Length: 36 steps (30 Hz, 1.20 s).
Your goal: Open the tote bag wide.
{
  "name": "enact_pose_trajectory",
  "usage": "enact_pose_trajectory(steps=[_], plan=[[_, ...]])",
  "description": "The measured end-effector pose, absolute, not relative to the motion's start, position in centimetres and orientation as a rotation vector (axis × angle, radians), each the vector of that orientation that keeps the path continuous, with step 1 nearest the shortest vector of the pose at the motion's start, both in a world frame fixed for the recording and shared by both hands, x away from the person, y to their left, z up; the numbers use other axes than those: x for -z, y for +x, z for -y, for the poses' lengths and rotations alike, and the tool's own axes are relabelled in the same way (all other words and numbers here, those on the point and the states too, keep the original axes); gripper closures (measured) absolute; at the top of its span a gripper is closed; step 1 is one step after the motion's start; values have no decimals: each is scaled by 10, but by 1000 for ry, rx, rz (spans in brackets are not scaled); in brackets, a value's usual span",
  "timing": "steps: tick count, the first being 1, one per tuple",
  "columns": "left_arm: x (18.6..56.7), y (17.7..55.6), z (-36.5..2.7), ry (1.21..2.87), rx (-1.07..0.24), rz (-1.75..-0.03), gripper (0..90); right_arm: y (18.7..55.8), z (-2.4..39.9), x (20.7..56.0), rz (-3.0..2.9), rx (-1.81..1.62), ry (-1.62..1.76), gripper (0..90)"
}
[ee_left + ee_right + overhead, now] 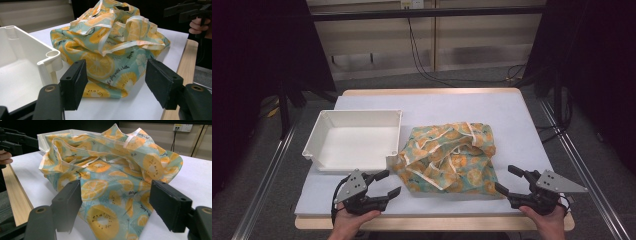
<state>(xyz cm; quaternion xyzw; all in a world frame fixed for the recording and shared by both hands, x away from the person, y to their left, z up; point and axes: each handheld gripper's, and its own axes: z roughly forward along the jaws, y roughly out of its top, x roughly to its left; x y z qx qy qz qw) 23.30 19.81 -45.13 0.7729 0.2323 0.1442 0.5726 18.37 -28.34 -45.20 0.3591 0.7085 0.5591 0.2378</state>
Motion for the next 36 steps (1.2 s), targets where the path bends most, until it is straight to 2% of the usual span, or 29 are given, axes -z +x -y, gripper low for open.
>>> enact_pose_trajectory(steps=[5, 13, 14, 17, 20, 28, 32, 34, 36], plan=[[452, 232, -198, 1821, -325, -545, 357, 183, 283, 452, -1939, -1530, 985, 260], [439, 237, -183, 1825, -274, -491, 463, 188, 280, 441, -1979, -1551, 930, 399], [437, 239, -179, 1829, -269, -476, 508, 192, 278, 438, -1984, -1552, 909, 434], [431, 245, -164, 1840, -248, -450, 553, 196, 275, 434, -1986, -1552, 895, 465], [423, 252, -141, 1839, -214, -401, 566, 208, 270, 428, -2005, -1552, 874, 502], [412, 265, -112, 1854, -204, -353, 572, 230, 262, 422, -2041, -1529, 851, 569], [405, 280, -96, 1863, -154, -327, 631, 243, 260, 414, -2048, -1525, 840, 631], [403, 283, -93, 1857, -154, -323, 647, 246, 260, 412, -2049, -1522, 836, 633], [400, 292, -84, 1852, -160, -351, 621, 253, 259, 408, -2044, -1511, 845, 615]])
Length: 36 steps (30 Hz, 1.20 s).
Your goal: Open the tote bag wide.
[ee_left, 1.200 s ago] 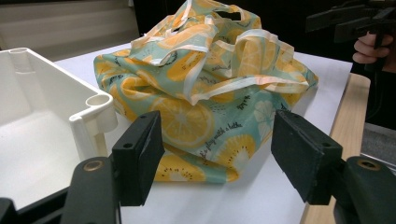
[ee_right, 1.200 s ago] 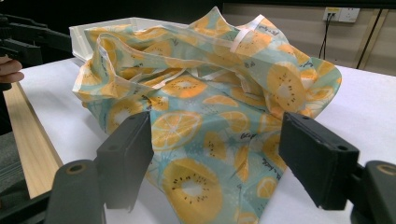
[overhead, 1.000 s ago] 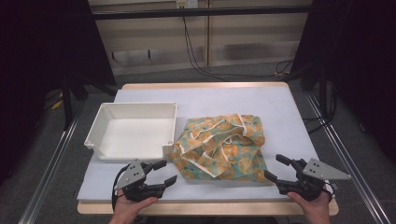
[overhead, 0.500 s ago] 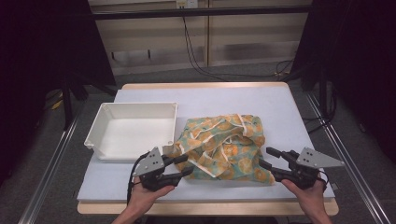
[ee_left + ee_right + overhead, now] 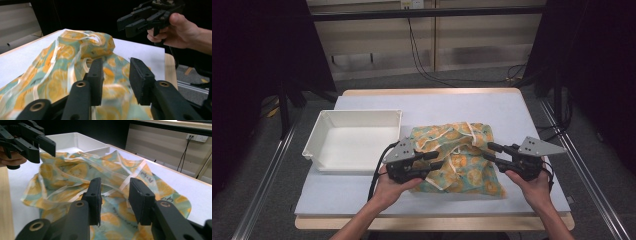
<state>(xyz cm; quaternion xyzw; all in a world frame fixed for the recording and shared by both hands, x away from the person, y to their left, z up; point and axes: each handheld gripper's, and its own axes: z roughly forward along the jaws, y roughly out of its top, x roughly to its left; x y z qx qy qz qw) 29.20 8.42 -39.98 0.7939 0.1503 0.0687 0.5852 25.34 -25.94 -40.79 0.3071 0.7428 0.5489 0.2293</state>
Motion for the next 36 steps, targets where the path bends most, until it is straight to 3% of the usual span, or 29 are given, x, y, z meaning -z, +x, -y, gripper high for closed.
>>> enact_pose_trajectory(steps=[12, 17, 20, 23, 26, 32, 33, 36], plan=[[431, 318, -58, 1957, -148, -397, 542, 292, 253, 414, -2080, -1448, 891, 359], [441, 323, -59, 1988, -170, -427, 533, 306, 248, 419, -2106, -1418, 909, 334], [445, 325, -61, 2000, -161, -454, 572, 313, 245, 424, -2126, -1403, 913, 334], [446, 327, -64, 1999, -156, -472, 717, 318, 242, 428, -2141, -1392, 922, 335], [446, 328, -65, 2007, -148, -480, 899, 322, 239, 432, -2155, -1366, 920, 368], [440, 315, -66, 1975, -96, -423, 900, 326, 237, 432, -2157, -1370, 929, 510], [438, 312, -67, 1971, -95, -403, 900, 327, 237, 431, -2175, -1377, 924, 603], [428, 298, -67, 1951, -63, -350, 900, 328, 238, 430, -2188, -1385, 935, 747]])
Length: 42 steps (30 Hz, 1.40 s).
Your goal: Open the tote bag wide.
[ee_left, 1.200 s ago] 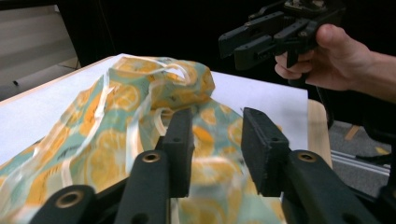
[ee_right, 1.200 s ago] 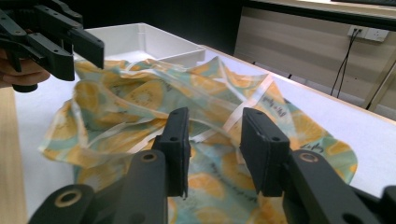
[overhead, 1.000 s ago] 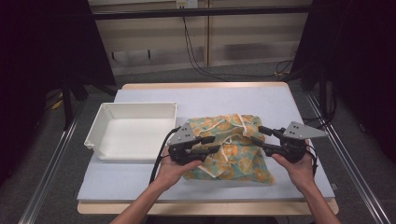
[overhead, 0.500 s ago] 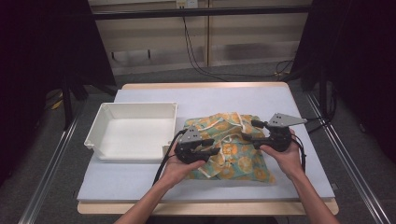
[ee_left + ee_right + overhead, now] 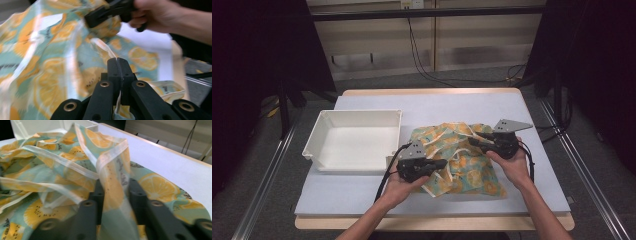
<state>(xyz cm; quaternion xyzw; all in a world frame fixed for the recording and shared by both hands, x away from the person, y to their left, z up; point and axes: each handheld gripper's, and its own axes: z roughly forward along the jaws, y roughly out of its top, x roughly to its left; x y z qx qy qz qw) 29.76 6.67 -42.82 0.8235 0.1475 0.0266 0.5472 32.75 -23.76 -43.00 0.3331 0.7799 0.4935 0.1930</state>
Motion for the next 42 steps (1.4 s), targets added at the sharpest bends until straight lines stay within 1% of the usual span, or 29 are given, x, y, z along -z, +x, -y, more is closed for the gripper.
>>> enact_pose_trajectory(steps=[2, 8, 15, 16, 24, 25, 27, 29, 32, 34, 36, 38, 39, 40, 42], plan=[[424, 290, -68, 1941, -42, -316, 900, 328, 239, 428, -2191, -1413, 947, 809], [420, 269, -69, 1935, -9, -243, 900, 332, 242, 421, -2188, -1448, 964, 881], [426, 249, -69, 1980, 37, -171, 900, 343, 246, 417, -2157, -1454, 998, 889], [429, 244, -70, 1991, 62, -147, 900, 347, 249, 418, -2146, -1449, 1024, 890], [438, 221, -77, 2079, 105, -46, 900, 367, 255, 428, -2137, -1417, 1114, 891], [438, 221, -77, 2079, 105, -46, 900, 367, 255, 428, -2137, -1417, 1114, 891], [443, 216, -79, 2071, 147, -35, 900, 374, 256, 435, -2126, -1404, 1151, 891], [445, 214, -78, 2092, 130, -19, 900, 380, 256, 440, -2121, -1385, 1177, 890], [446, 216, -79, 2079, 140, -45, 900, 384, 253, 447, -2126, -1364, 1197, 887], [442, 222, -83, 2059, 123, -73, 883, 383, 250, 449, -2145, -1391, 1185, 858], [437, 224, -85, 2035, 112, -106, 795, 380, 247, 448, -2174, -1403, 1166, 782], [432, 227, -86, 2022, 90, -111, 773, 375, 247, 444, -2178, -1413, 1156, 742], [432, 227, -86, 2022, 90, -111, 749, 375, 247, 444, -2178, -1413, 1156, 742], [430, 228, -86, 2008, 93, -110, 735, 371, 248, 440, -2178, -1421, 1148, 661], [420, 231, -89, 1985, 70, -129, 706, 366, 251, 434, -2174, -1423, 1149, 622]])
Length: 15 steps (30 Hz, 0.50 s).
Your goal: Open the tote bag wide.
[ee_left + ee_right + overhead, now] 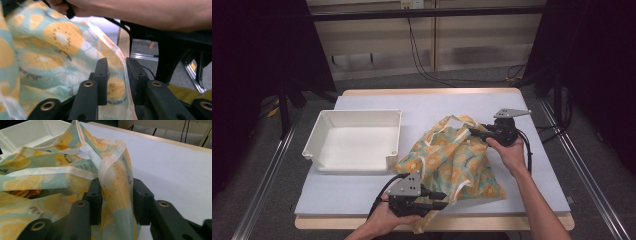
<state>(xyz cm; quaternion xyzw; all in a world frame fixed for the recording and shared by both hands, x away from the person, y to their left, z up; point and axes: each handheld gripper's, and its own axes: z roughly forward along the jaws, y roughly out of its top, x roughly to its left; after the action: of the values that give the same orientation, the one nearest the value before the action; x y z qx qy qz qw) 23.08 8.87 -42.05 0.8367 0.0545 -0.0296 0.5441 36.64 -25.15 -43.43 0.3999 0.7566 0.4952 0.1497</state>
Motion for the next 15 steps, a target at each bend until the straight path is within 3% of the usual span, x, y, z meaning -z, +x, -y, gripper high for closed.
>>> enact_pose_trajectory(steps=[10, 15], plan=[[398, 257, -90, 1936, -2, -172, 714, 348, 268, 410, -2126, -1437, 1141, 394], [401, 281, -76, 1925, -57, -232, 714, 338, 277, 402, -2094, -1442, 1138, 372]])
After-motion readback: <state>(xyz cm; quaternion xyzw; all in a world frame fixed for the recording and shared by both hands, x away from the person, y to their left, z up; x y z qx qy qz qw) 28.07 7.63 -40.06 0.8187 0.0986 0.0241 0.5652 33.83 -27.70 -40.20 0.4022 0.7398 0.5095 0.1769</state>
